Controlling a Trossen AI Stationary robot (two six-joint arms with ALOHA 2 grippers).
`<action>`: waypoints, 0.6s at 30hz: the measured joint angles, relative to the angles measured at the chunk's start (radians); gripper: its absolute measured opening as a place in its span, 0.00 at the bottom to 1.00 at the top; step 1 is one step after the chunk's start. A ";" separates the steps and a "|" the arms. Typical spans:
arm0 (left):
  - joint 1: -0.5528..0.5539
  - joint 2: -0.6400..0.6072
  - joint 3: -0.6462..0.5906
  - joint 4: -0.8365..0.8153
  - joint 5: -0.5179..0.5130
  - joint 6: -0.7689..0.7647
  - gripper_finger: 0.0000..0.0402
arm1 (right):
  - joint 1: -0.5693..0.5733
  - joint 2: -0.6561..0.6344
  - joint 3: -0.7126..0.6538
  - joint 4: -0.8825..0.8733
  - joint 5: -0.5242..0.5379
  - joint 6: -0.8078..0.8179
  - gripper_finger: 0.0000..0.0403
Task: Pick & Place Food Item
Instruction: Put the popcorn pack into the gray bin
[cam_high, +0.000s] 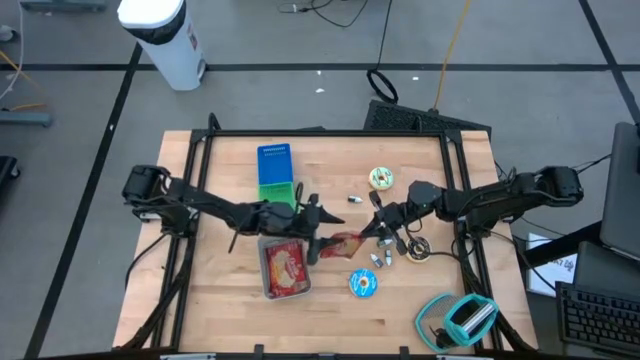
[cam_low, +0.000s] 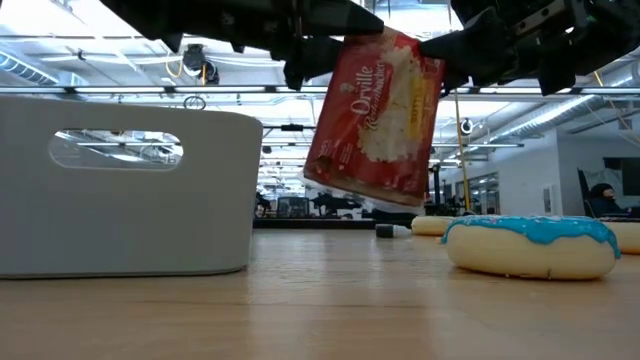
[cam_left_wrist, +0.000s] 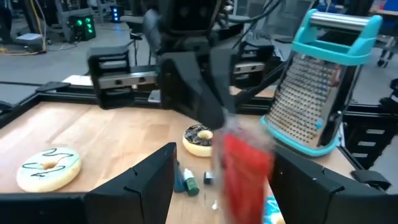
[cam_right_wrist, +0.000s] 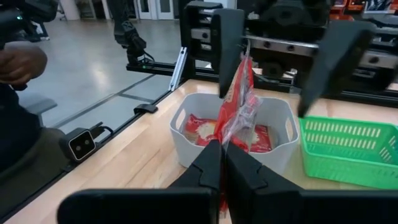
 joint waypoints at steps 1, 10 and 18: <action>0.006 0.002 0.000 -0.001 0.003 -0.007 0.60 | 0.000 0.000 0.000 0.000 0.000 0.000 0.00; 0.020 0.002 0.001 -0.013 0.083 -0.060 0.60 | -0.001 0.000 0.000 -0.008 0.001 0.000 0.00; 0.022 0.002 0.001 -0.017 0.127 -0.072 0.38 | -0.001 0.000 0.000 -0.009 0.001 0.000 0.00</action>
